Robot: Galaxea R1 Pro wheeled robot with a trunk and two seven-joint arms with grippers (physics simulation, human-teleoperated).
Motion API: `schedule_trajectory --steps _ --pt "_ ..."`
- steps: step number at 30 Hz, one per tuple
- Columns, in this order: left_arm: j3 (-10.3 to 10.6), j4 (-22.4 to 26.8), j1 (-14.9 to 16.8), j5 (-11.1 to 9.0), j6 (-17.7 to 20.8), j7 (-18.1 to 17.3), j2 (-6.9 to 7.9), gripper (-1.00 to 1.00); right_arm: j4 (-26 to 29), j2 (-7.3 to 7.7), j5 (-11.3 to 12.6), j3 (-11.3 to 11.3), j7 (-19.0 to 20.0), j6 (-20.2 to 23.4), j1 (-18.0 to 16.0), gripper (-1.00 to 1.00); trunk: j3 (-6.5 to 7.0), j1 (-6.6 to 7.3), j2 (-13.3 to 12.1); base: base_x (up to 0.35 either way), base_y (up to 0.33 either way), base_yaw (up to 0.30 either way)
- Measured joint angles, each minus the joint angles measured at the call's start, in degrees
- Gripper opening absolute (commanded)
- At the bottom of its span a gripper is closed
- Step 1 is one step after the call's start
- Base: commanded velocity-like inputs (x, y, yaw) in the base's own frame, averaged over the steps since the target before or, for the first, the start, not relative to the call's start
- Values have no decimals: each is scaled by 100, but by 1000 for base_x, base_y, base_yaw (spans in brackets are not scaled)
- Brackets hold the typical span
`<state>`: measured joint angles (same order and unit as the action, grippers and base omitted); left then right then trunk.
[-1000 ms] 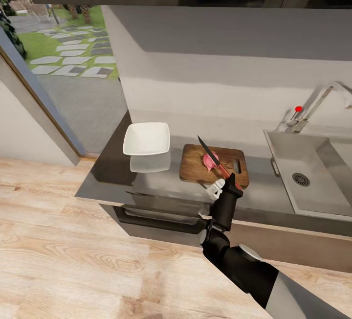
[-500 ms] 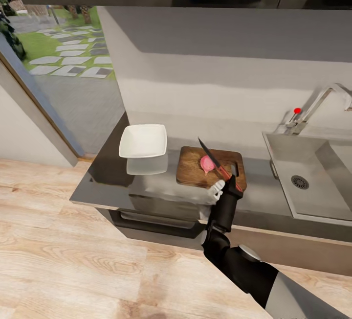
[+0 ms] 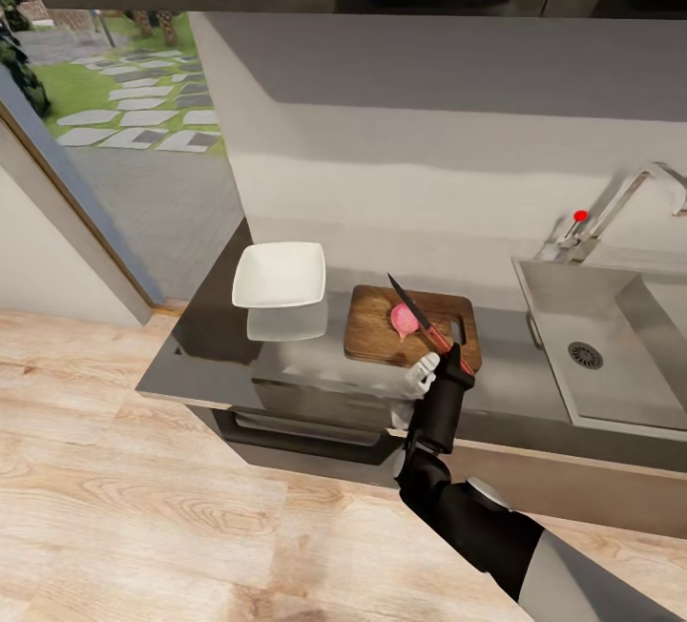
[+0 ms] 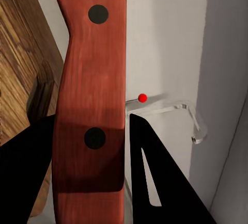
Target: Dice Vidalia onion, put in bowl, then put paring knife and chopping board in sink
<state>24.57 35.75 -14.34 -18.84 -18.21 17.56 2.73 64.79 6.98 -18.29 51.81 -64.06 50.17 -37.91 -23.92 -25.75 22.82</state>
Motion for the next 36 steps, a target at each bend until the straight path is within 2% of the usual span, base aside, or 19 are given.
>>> schedule_trajectory --steps 6,7,10,13,15,31,33,34,36 --pt "0 0 0 0 0 1 -1 100 -29 1 -18 0 0 19 0 -100 0 0 0 0 0 0" --pt "0 0 -1 0 0 -2 -1 100 -333 -23 -210 8 -131 141 -5 -100 -5 1 2 0 0 0" --pt "-1 -5 -1 -1 0 3 -1 100 -337 -26 -256 -25 -68 144 -6 -100 -15 1 2 0 0 0" --pt "-1 -7 -1 0 0 -1 -1 100 -337 -25 -191 -58 -52 97 -4 -100 -18 1 2 0 0 0" --pt "0 -8 0 0 0 2 -1 100 -338 -25 -22 -61 -51 -18 0 -100 -19 0 0 0 0 0" --pt "0 -8 0 0 0 0 -1 100 -256 -25 -22 -95 -52 -23 0 -100 -20 0 0 0 0 0" --pt "0 -9 0 0 0 -1 -1 100 -29 -25 -25 -373 -48 -21 -1 -100 -19 0 0 0 0 0" --pt "0 -9 0 -1 0 0 -1 100 227 -23 -34 -766 -27 -14 -1 -100 -19 0 1 0 0 0" --pt "0 -7 0 0 0 -2 -1 100 619 0 -25 -1343 0 -6 -2 -100 -19 0 1 0 0 0"
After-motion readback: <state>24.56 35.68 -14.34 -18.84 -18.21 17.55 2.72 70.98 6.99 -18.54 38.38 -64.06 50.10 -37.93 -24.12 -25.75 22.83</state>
